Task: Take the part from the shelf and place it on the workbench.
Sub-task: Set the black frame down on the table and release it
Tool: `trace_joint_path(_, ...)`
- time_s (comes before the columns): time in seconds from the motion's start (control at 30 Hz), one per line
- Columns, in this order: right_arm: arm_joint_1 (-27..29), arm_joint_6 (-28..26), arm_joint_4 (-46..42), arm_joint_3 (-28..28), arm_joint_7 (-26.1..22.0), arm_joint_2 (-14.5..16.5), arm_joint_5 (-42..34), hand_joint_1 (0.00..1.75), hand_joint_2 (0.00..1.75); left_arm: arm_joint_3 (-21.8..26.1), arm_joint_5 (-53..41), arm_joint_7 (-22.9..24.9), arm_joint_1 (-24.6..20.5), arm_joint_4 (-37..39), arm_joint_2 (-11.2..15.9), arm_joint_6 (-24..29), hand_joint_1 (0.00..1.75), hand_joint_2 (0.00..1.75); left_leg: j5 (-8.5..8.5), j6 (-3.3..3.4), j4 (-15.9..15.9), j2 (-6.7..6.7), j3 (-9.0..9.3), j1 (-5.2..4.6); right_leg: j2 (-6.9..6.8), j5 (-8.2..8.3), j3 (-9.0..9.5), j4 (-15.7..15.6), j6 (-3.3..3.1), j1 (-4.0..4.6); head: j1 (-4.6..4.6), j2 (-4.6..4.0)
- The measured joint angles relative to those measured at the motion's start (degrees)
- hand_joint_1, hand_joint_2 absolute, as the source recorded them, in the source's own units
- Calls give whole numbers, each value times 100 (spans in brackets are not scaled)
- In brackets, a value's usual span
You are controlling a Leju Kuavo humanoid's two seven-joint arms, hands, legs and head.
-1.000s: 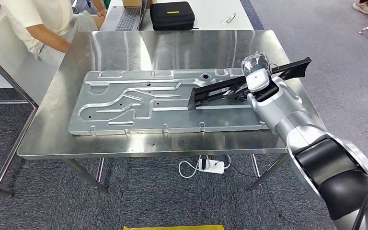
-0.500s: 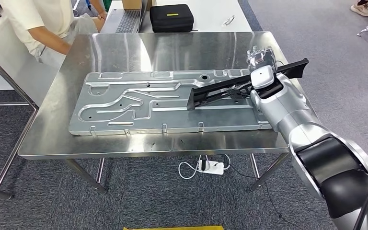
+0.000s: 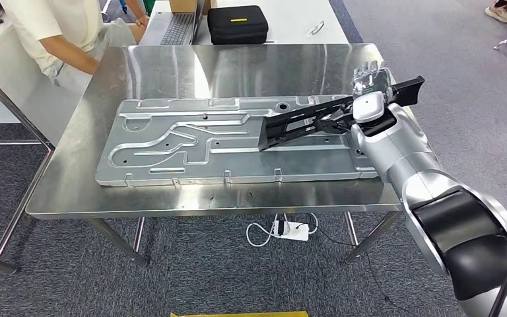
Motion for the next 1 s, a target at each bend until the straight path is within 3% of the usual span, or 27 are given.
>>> trace_joint_path(0.47,56,-116,166,-281,295,-146,22,0,0,-303,516,270,99,-431,-134,-51,0,0,-1,0,0,-2,-25,0,2,-1,-29,0,0,0,0,0)
trace_joint_path(0.77,78,-823,203,-544,1033,-348,92,0,0,-712,912,380,218,-484,-135,176,0,0,0,1,0,-6,-38,-5,-6,-1,-36,0,1,-1,-1,0)
trace_joint_path(1.0,-261,-1007,203,-868,1087,-522,99,0,0,-975,1014,342,289,-483,-99,320,0,0,-1,2,1,-7,-47,-6,-5,-1,-46,0,1,-2,0,0)
